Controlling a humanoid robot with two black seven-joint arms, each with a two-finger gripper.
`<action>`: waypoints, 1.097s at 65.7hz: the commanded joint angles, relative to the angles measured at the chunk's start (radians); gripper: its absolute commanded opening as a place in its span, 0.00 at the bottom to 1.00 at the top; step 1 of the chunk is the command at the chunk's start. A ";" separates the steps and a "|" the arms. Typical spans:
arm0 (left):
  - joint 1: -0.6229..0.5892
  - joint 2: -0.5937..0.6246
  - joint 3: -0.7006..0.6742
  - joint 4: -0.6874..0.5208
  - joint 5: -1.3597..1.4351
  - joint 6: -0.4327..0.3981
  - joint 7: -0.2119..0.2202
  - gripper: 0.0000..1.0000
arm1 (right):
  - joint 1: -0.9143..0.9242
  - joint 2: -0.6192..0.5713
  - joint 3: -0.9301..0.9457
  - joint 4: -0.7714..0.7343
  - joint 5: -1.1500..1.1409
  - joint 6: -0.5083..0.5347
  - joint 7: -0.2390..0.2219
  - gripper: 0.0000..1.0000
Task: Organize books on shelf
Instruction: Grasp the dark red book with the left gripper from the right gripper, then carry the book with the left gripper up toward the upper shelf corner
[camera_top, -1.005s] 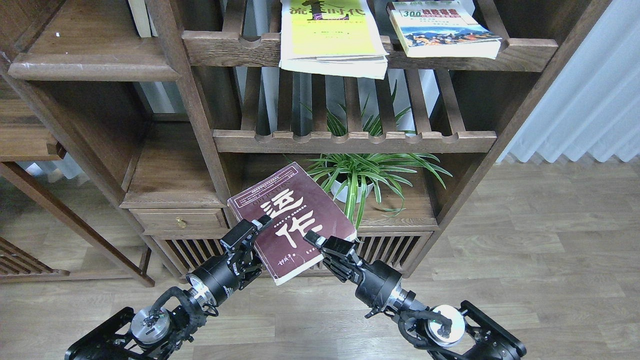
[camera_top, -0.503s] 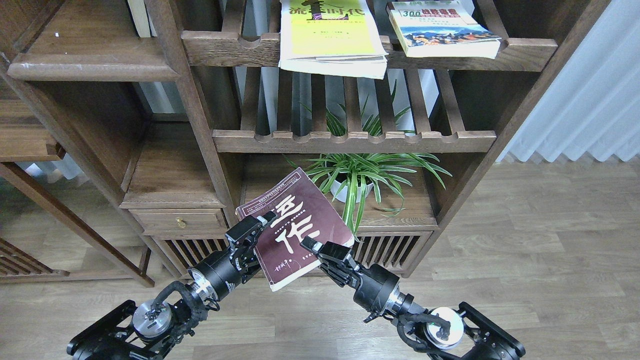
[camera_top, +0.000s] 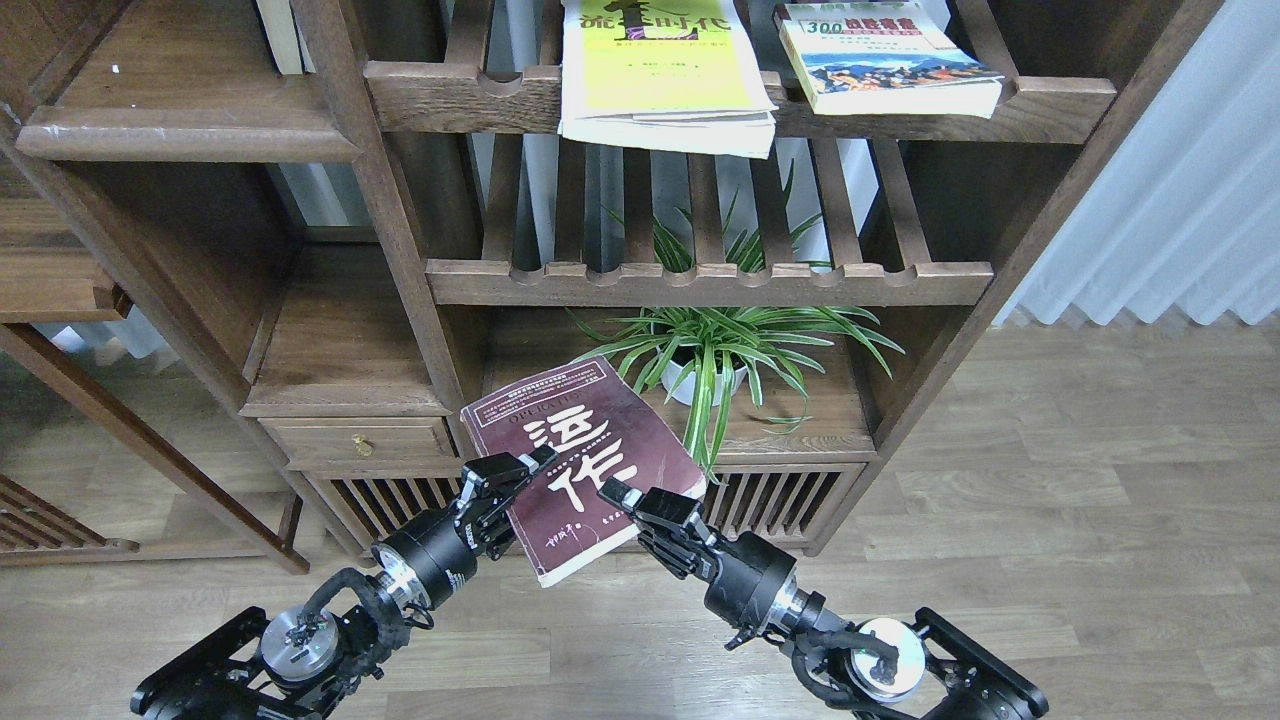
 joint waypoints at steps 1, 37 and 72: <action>0.013 0.007 0.004 -0.001 0.001 0.000 0.025 0.03 | 0.003 0.000 0.009 -0.026 -0.005 0.000 0.025 0.33; 0.124 0.386 -0.004 -0.136 0.047 0.000 0.026 0.06 | 0.001 0.000 0.050 -0.296 -0.005 0.000 0.104 0.89; 0.065 0.812 -0.011 -0.350 0.050 0.000 0.026 0.06 | 0.015 0.000 0.049 -0.328 -0.005 -0.042 0.118 0.99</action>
